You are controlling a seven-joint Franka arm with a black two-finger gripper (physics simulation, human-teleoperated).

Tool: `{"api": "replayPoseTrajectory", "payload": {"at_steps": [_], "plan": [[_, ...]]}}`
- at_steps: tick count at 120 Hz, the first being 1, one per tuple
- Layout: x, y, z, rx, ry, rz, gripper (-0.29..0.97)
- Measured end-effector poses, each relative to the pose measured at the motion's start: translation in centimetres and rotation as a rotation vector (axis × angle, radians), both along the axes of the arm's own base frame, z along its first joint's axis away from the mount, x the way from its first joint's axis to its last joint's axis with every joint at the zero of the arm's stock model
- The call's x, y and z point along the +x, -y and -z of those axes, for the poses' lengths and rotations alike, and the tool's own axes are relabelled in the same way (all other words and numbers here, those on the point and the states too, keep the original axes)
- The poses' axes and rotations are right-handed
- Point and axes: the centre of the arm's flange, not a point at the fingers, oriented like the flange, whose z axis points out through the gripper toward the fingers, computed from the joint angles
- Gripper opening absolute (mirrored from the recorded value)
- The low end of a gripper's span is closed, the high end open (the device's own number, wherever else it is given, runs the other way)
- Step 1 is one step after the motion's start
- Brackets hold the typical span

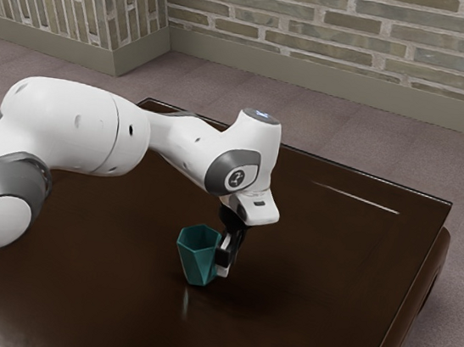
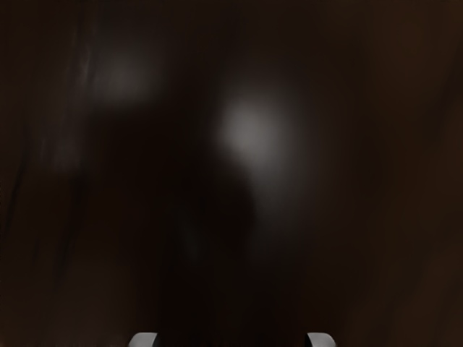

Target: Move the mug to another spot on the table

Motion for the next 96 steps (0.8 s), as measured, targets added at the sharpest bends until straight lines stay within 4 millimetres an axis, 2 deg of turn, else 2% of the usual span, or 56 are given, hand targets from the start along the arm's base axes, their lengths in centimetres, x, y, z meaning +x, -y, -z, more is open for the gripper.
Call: {"api": "replayPoseTrajectory", "payload": {"at_steps": [47,77,96], "plan": [[-0.2,0.3,-0.1,0.026,-0.011,0.016,0.05],[-0.2,0.7,-1.4,0.097,0.006,0.058,-0.03],[0.6,-1.3,-2.4,0.156,0.029,0.049,-0.04]]}}
